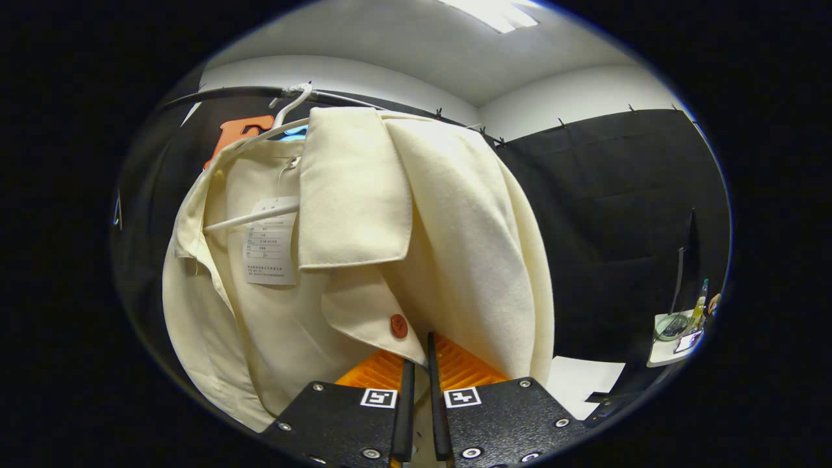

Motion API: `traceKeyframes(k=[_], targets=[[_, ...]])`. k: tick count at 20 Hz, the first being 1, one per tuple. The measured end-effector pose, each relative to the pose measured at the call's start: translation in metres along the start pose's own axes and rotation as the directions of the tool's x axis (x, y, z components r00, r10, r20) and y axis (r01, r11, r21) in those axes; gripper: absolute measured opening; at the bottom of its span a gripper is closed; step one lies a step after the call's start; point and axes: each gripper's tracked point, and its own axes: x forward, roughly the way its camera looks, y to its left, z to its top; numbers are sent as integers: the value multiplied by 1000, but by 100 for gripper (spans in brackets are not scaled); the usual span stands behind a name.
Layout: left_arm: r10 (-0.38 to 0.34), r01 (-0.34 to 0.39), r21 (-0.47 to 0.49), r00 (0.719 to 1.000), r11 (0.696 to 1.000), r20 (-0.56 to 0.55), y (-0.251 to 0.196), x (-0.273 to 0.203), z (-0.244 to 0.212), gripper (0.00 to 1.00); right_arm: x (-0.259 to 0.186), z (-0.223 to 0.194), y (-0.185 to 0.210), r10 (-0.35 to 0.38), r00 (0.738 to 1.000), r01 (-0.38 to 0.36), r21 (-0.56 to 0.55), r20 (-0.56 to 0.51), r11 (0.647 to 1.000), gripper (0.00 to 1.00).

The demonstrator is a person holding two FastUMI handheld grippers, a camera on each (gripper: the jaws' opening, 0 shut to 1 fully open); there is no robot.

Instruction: Grasp the clothes on the hanger with both hands and then place them into the laundry hamper below.

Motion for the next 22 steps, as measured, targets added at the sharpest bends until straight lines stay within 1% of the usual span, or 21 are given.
traceKeyframes(k=[1,2,3,5,6,7,8,11,12,13,15,17,18,19,20,22], targets=[[-29,29,-3,1000,1000,4,-11,9,-1,97,-5,4,-1,17,1000,-17,-2,2,1000,9],[-61,61,-7,998,998,4,-23,18,-4,97,-10,7,0,38,999,-38,-5,3,999,1],[-90,91,-16,996,996,3,-35,27,-7,100,-15,10,1,58,998,-58,-10,7,998,1],[-148,148,-50,989,988,-5,-60,44,-17,99,-27,20,4,100,995,-99,-36,29,994,0],[-161,160,-64,987,985,-10,-68,51,-23,99,-32,26,5,118,992,-116,-55,43,992,0],[-161,160,-69,987,985,-12,-72,60,-27,97,-36,31,5,136,989,-132,-70,53,989,0],[-152,151,-64,988,986,-10,-77,70,-29,97,-41,35,6,151,987,-146,-76,58,986,0],[-117,117,-5,993,993,25,-88,98,-34,97,-51,38,9,189,981,-186,-61,53,981,0],[-103,102,32,994,994,28,-90,106,-39,97,-52,39,10,197,979,-194,-54,54,980,0],[-75,73,87,997,994,22,-89,113,-49,97,-53,40,9,199,978,-197,-51,55,979,0],[-27,27,158,1000,987,-4,-85,122,-73,98,-53,41,8,205,977,-202,-53,56,978,0],[22,-17,225,1000,974,-16,-77,128,-92,96,-52,41,9,213,975,-210,-49,57,976,0],[57,-54,256,998,965,-6,-72,127,-95,96,-52,42,9,217,975,-215,-45,54,976,0],[93,-94,284,996,954,15,-66,128,-94,97,-52,41,9,220,974,-219,-38,51,975,0],[128,-136,309,991,941,45,-56,127,-91,96,-52,41,8,221,974,-220,-32,52,975,0],[189,-219,353,975,909,118,-38,130,-75,97,-50,42,7,218,975,-217,-21,53,976,0]])
